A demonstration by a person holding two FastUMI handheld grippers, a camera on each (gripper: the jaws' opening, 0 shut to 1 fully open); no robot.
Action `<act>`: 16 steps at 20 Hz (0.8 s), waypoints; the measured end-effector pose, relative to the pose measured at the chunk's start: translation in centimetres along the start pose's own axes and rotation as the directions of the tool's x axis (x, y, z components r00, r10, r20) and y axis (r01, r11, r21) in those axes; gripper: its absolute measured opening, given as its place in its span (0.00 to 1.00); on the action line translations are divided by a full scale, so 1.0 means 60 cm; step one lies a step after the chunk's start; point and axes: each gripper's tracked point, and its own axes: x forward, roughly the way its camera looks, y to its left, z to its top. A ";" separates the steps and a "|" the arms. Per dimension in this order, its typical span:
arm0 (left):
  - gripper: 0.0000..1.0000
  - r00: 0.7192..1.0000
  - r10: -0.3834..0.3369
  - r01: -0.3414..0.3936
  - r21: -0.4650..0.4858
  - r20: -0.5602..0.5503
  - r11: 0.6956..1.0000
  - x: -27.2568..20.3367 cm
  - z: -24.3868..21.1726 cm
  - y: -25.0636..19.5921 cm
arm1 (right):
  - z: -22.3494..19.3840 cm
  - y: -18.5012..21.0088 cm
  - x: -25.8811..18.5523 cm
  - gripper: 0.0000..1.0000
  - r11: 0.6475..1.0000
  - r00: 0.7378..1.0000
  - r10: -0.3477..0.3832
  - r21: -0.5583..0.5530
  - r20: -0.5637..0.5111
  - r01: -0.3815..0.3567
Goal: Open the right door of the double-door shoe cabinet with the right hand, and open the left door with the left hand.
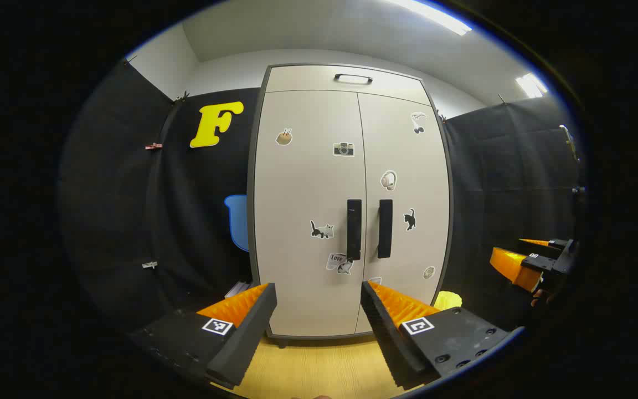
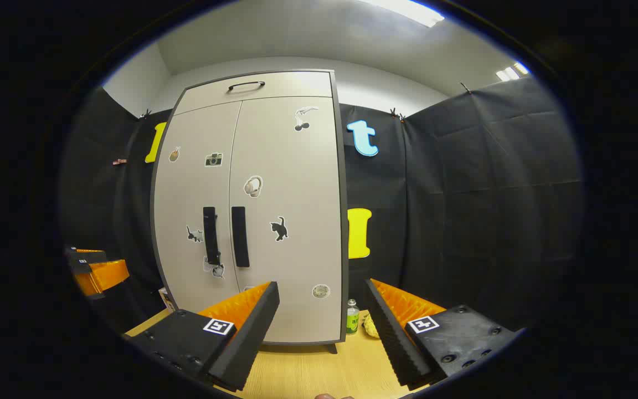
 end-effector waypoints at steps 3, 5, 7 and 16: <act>0.95 1.000 0.008 -0.008 0.000 0.004 1.000 0.001 0.005 0.005 | 0.007 0.008 0.003 0.98 1.000 1.000 0.012 -0.004 0.015 -0.012; 0.95 1.000 0.017 -0.017 -0.003 0.004 1.000 0.003 0.008 0.011 | 0.005 0.015 0.004 0.98 1.000 1.000 0.026 -0.007 0.013 -0.026; 0.95 1.000 0.026 -0.026 -0.011 0.003 1.000 0.004 0.008 0.019 | 0.002 0.022 0.004 0.98 0.999 0.999 0.036 -0.006 0.007 -0.036; 0.95 1.000 0.029 -0.029 -0.010 -0.009 1.000 -0.006 -0.003 0.043 | -0.007 0.052 0.004 0.98 0.998 0.998 0.059 0.004 -0.030 -0.059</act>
